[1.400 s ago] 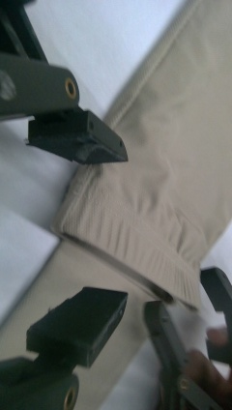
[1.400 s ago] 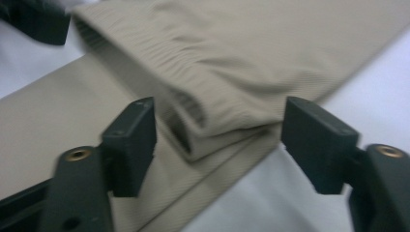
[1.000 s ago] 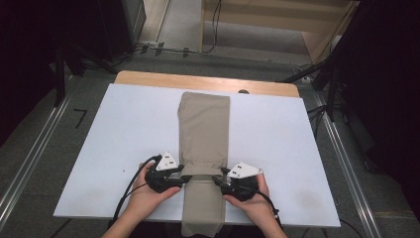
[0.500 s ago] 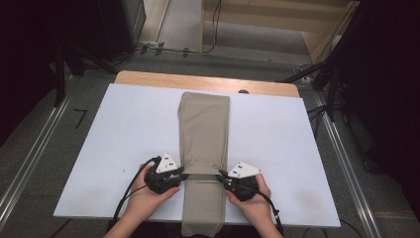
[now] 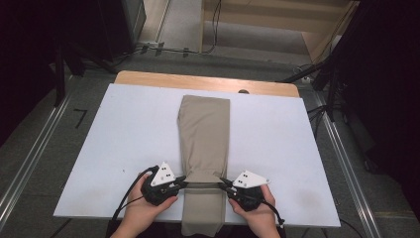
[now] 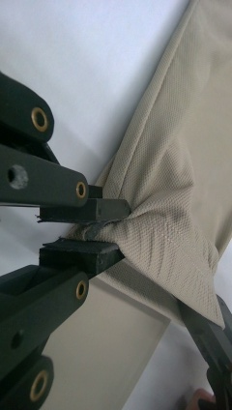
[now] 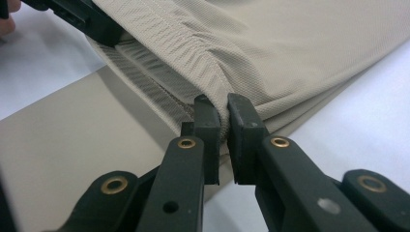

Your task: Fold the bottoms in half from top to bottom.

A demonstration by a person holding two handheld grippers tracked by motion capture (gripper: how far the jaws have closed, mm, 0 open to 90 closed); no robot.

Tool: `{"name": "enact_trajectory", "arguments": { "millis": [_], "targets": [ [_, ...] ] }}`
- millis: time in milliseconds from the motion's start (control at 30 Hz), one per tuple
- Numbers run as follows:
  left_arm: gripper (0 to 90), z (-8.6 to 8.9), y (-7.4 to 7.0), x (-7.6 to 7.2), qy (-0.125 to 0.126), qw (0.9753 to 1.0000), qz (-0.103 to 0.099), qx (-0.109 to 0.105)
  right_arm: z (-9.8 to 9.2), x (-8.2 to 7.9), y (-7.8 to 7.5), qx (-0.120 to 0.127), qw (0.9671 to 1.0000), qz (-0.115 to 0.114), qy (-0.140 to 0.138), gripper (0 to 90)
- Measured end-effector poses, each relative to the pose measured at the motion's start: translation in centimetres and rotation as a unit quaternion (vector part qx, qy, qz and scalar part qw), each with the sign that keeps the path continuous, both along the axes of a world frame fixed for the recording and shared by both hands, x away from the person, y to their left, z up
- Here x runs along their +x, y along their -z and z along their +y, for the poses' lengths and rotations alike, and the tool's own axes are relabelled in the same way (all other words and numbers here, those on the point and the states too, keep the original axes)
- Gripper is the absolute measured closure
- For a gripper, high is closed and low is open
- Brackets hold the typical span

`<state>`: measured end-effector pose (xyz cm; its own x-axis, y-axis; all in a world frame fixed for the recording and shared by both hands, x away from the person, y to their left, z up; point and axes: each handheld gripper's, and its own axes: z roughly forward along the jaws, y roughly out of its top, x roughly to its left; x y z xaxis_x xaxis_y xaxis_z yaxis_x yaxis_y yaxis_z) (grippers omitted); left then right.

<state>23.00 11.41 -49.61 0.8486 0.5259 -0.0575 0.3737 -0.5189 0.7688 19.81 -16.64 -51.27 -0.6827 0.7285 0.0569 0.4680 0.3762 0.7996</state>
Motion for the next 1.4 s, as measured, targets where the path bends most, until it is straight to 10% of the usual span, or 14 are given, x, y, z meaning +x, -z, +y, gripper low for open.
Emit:
{"name": "enact_trajectory", "arguments": {
  "millis": [733,867,967,1033,1233,1400],
  "targets": [
    [78.8,1.3,-0.6,-7.2,0.079,0.9958,0.046,0.001,0.0,-8.5,-0.7,0.017,0.9991,0.026,-0.029,79.0],
    [42.7,2.4,-1.5,-6.9,0.083,0.9919,0.052,-0.081,-0.8,-9.3,-1.4,0.051,0.9981,0.014,-0.033,45.9],
    [51.2,3.0,-2.1,-5.8,0.081,0.9834,0.061,-0.150,-2.2,-8.9,-2.4,0.118,0.9926,0.002,-0.030,58.9],
    [63.3,2.4,-1.8,-5.2,0.071,0.9878,0.057,-0.126,-2.1,-8.3,-2.5,0.130,0.9911,-0.006,-0.029,69.1],
    [77.2,0.2,1.4,-4.9,0.065,0.9943,0.082,-0.020,0.7,-6.1,0.2,0.056,0.9975,0.036,-0.025,81.2],
    [72.2,0.9,1.2,-5.1,0.067,0.9939,0.083,-0.030,0.0,-6.3,1.4,0.042,0.9966,0.065,-0.027,79.8]
  ]
}}
